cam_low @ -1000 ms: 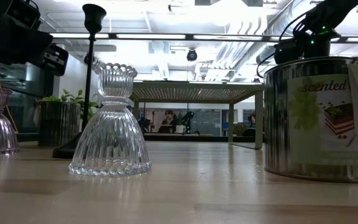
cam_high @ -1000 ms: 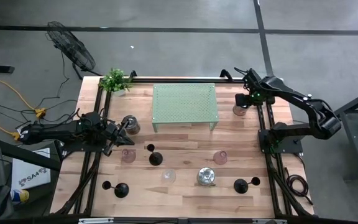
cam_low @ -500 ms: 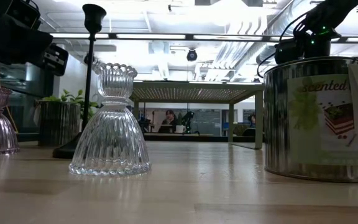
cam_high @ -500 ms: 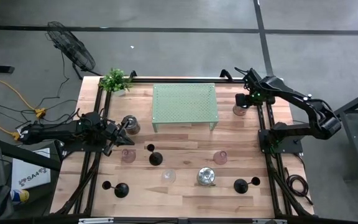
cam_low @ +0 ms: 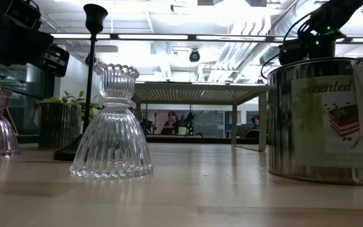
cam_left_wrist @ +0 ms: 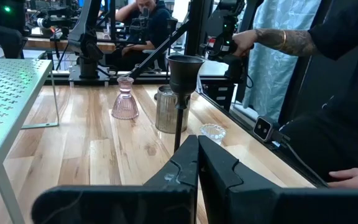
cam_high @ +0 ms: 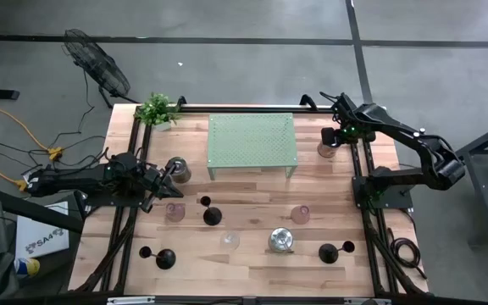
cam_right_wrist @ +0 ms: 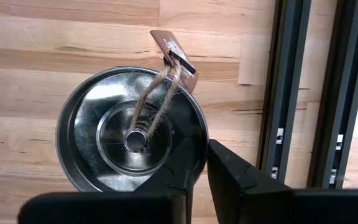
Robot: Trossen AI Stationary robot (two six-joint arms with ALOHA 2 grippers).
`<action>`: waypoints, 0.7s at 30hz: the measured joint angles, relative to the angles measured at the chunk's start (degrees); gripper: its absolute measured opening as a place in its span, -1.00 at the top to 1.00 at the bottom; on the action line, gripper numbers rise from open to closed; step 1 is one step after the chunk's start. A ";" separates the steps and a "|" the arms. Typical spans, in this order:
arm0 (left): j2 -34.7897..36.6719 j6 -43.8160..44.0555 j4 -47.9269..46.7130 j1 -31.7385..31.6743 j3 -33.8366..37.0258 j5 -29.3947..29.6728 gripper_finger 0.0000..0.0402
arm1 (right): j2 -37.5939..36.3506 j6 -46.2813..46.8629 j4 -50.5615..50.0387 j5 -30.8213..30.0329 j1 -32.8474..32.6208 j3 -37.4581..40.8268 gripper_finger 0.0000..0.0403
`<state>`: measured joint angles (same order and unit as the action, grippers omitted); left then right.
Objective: Pick & Place candle stick holders
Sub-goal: Put the top right silver scented candle on the shelf
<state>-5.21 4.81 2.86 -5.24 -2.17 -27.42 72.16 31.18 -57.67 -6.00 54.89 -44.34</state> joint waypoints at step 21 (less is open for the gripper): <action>0.00 0.01 -0.01 -0.01 0.00 0.00 1.00 | -0.13 -2.56 -0.58 0.09 0.00 -0.43 0.98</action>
<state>-5.21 4.82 2.85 -5.26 -2.17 -27.42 72.03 28.62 -58.25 -5.91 54.89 -44.77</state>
